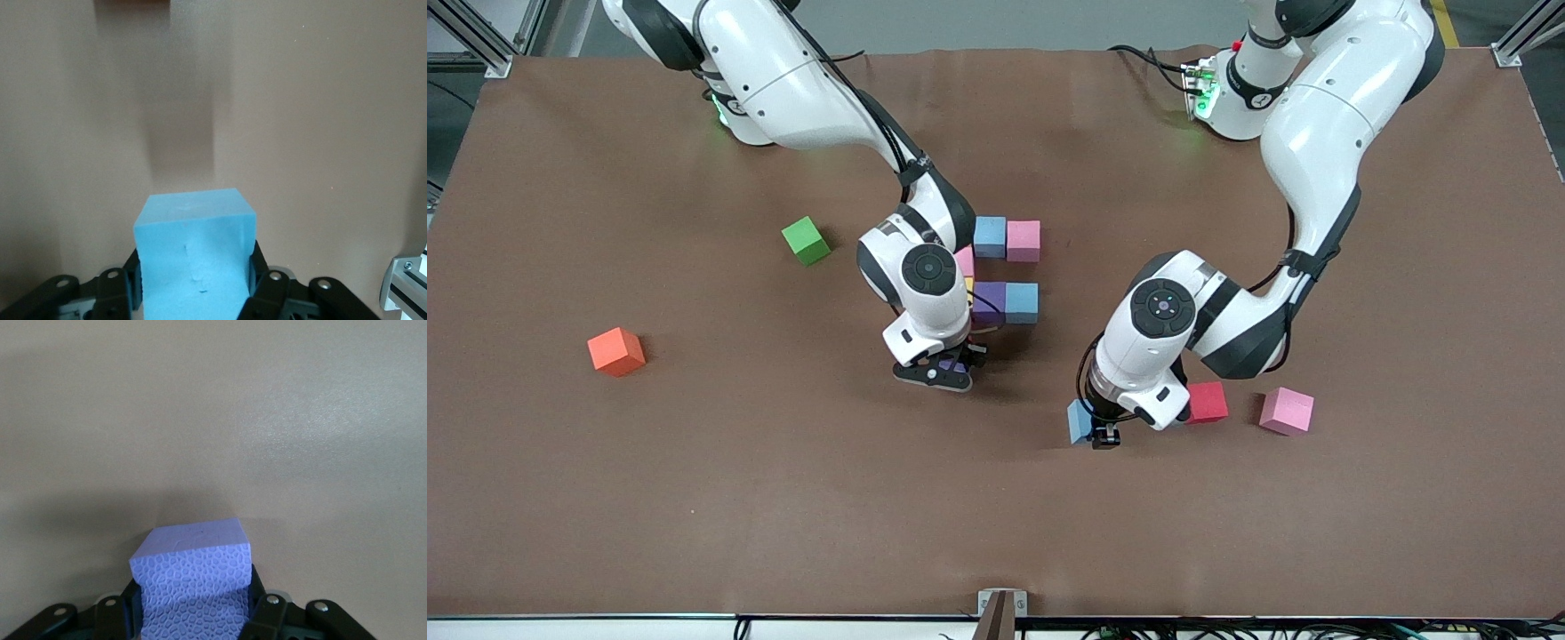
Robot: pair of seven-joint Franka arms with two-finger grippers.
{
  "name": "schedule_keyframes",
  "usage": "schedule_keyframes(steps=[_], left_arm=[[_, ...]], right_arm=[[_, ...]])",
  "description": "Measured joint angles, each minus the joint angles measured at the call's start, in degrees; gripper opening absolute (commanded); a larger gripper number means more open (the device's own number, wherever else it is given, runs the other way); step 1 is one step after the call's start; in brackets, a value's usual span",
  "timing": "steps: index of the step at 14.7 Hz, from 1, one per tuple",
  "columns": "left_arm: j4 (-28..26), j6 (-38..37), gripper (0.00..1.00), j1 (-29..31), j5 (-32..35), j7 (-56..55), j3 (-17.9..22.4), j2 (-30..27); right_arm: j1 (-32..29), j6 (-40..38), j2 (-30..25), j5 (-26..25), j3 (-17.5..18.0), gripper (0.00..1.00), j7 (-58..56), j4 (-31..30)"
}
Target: Arrange 11 blocks into digit 3
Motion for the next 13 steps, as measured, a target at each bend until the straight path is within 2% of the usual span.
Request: schedule_keyframes(steps=[13], left_arm=[[0.0,0.0,0.32,0.0,0.0,0.0,0.0,0.0]], right_arm=[[-0.1,-0.6,0.0,0.0,-0.1,0.03,-1.1,0.1]])
